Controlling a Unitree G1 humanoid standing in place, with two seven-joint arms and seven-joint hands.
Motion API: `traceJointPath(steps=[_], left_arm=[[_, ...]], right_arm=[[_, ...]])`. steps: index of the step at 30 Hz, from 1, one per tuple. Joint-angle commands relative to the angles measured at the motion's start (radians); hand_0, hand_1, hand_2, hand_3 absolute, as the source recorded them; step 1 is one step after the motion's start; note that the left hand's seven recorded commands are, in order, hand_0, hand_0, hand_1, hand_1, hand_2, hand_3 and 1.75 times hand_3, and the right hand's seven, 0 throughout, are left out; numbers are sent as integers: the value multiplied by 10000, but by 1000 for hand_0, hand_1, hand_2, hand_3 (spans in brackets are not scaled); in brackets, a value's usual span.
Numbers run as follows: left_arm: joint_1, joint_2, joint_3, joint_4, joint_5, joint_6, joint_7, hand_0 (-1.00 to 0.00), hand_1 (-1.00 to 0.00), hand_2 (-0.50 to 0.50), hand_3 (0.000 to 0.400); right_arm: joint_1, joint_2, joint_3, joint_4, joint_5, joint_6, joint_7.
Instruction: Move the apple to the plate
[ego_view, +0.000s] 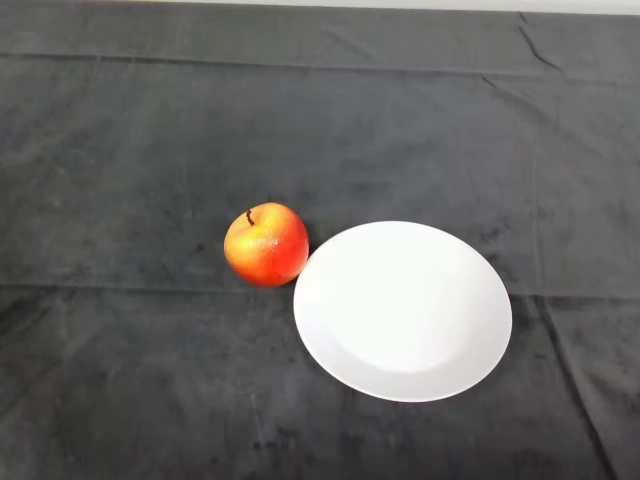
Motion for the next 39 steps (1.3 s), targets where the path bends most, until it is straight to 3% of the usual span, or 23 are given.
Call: traceJointPath(steps=[1, 21, 39], left_arm=[[-708, 32, -167, 330, 203, -204, 41, 0, 0, 0, 0], [-634, 93, -186, 294, 205, -160, -74, 0, 0, 0, 0], [-309, -310, -495, 359, 552, -412, 33, 0, 0, 0, 0]], right_arm=[[699, 317, 338, 486, -289, 89, 186], [702, 317, 337, 479, -288, 94, 186], [706, 317, 336, 470, -287, 98, 188]])
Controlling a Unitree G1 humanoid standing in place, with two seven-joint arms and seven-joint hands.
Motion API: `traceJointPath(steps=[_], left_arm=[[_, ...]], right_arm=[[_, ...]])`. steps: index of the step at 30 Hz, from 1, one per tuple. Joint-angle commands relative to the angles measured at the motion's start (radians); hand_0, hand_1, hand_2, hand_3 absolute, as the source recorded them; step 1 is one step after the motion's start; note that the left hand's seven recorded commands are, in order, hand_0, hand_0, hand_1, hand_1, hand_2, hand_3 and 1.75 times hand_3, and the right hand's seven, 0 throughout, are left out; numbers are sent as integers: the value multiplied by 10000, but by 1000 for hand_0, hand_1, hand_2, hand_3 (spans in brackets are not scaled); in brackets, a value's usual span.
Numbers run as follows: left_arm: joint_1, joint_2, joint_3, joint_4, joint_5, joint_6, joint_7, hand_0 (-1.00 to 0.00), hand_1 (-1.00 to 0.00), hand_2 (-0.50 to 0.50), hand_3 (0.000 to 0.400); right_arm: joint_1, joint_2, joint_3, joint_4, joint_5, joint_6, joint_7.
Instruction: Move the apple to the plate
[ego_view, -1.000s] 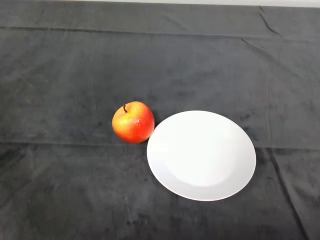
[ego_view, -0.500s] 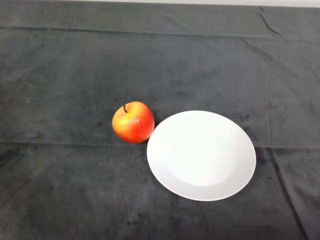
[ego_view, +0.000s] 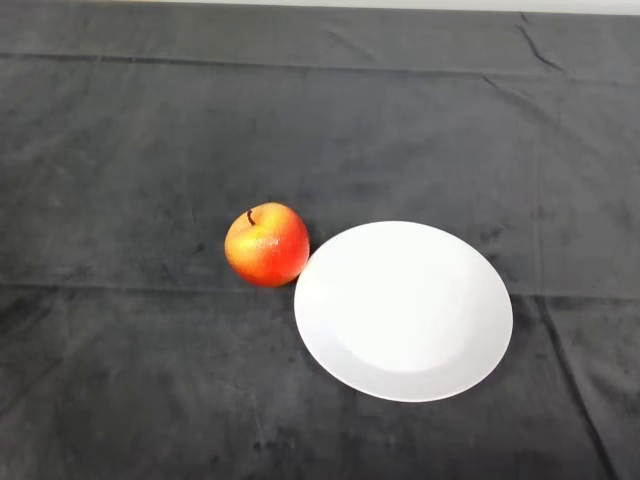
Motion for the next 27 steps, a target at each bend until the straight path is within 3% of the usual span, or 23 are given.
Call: traceJointPath(steps=[1, 15, 27], left_arm=[[-277, -153, -136, 360, 230, -154, 4, 0, 0, 0, 0], [817, -738, -438, 499, 464, -100, -359, 0, 0, 0, 0], [1477, -1284, -986, 646, 1012, 47, -110, 0, 0, 0, 0]], right_arm=[[707, 324, 334, 469, -285, 97, 187], [716, 325, 332, 451, -282, 106, 189], [729, 325, 328, 425, -277, 118, 193]])
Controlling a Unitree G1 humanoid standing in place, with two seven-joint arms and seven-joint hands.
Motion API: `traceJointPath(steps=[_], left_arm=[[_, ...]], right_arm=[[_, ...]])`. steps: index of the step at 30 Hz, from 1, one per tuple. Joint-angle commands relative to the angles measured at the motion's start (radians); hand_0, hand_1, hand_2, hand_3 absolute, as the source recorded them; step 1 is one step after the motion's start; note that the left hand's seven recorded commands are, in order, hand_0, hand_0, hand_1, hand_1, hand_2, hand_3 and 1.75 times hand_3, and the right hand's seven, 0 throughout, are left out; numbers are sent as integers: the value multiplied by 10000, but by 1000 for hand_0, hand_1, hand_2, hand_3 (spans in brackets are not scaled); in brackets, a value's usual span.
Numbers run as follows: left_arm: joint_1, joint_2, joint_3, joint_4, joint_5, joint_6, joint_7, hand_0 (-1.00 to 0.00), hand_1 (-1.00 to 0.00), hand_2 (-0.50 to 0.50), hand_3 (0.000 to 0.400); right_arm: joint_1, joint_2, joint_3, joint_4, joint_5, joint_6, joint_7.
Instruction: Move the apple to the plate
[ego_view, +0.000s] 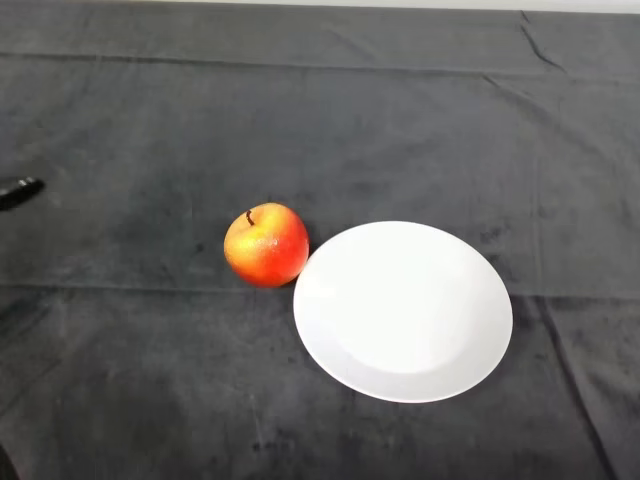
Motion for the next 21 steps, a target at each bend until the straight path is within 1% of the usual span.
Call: traceJointPath(steps=[1, 11, 21], left_arm=[[324, -144, -221, 275, 209, 79, 80, 0, 0, 0, 0], [639, -702, -852, 310, 803, 153, 495, 0, 0, 0, 0], [893, -1187, -1400, 327, 1211, 277, 763, 0, 0, 0, 0]], right_arm=[[731, 351, 330, 427, -278, 120, 190], [747, 352, 325, 397, -272, 136, 194], [763, 352, 320, 363, -266, 153, 199]])
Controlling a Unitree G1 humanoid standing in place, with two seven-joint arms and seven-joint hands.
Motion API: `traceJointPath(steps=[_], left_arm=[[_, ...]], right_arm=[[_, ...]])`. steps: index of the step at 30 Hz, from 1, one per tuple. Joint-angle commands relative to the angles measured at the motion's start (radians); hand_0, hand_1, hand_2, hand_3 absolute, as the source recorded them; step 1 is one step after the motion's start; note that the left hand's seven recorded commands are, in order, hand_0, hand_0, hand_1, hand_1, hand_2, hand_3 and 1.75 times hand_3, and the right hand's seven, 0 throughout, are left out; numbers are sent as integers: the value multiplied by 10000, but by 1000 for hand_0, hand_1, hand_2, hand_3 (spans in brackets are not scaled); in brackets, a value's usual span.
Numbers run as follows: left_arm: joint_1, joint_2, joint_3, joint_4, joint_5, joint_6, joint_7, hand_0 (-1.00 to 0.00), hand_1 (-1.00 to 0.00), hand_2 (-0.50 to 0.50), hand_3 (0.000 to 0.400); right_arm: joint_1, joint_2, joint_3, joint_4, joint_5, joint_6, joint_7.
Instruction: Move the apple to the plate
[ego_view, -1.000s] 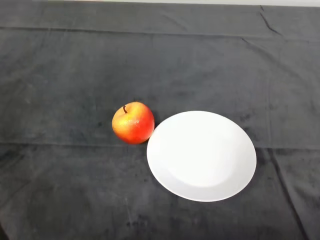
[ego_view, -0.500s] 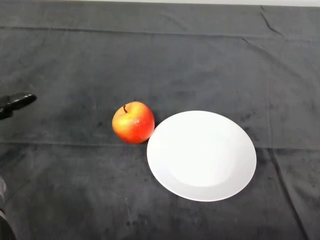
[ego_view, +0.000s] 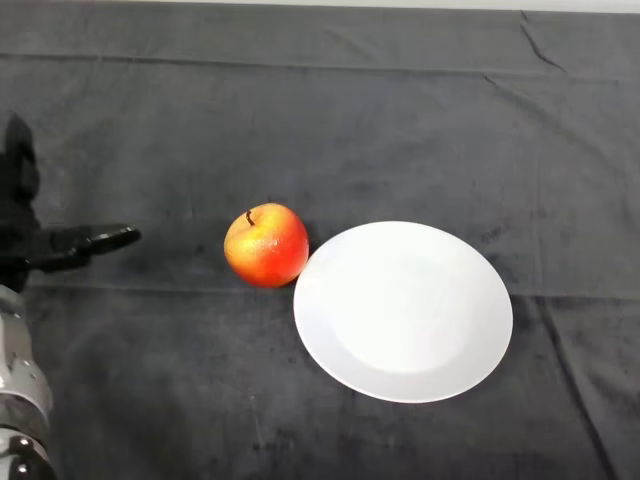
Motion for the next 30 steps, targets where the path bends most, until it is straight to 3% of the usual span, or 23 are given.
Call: traceJointPath(steps=[1, 30], left_arm=[[381, -139, -216, 321, 253, 184, 104, 0, 0, 0, 0], [695, -928, -2603, 652, 1487, 1063, 419, 0, 0, 0, 0]], right_arm=[[765, 358, 319, 374, -267, 154, 198], [807, 359, 304, 285, -253, 203, 213]])
